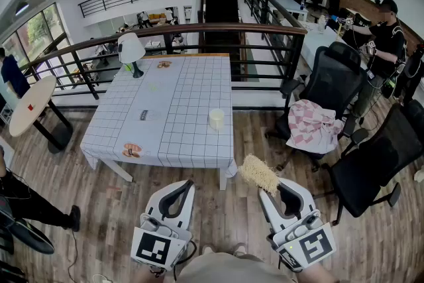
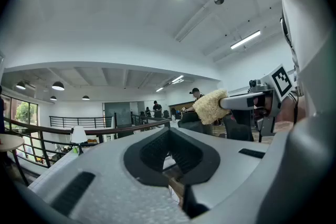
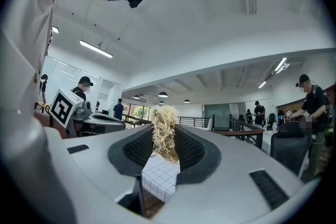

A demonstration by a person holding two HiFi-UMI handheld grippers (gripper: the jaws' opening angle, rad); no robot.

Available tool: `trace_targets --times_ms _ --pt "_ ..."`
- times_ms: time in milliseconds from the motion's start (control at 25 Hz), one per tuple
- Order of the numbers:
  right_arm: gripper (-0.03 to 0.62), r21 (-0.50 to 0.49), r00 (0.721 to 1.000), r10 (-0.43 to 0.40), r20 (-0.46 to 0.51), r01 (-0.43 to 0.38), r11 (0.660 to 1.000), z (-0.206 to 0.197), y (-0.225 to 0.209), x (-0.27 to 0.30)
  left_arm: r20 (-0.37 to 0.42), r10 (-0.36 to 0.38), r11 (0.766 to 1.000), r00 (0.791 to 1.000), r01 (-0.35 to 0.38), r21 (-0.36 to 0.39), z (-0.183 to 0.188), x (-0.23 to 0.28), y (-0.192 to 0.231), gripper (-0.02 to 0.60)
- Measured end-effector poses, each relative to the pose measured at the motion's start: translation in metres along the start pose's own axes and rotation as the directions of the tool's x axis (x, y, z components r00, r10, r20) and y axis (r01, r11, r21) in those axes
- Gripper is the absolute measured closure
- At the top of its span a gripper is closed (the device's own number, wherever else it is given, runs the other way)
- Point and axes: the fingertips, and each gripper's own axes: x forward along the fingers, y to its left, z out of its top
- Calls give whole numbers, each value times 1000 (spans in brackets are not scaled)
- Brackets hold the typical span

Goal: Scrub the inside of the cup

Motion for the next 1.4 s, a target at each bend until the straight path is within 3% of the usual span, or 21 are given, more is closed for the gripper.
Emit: trace_targets --times_ms 560,680,880,1400 --pt "483 11 1000 -10 -4 10 1000 -9 -8 -4 22 27 999 999 -28 17 -8 4 1 568" --pt "482 34 1000 -2 -8 3 999 -12 -13 -5 12 26 998 1000 -26 53 -8 8 -10 568" --pt "482 122 1000 20 0 -20 992 -16 -22 -7 10 22 999 1000 -23 39 -8 15 -22 568" --pt "482 117 999 35 -4 -34 993 -30 -56 -32 -2 53 998 999 -53 40 -10 33 -55 568"
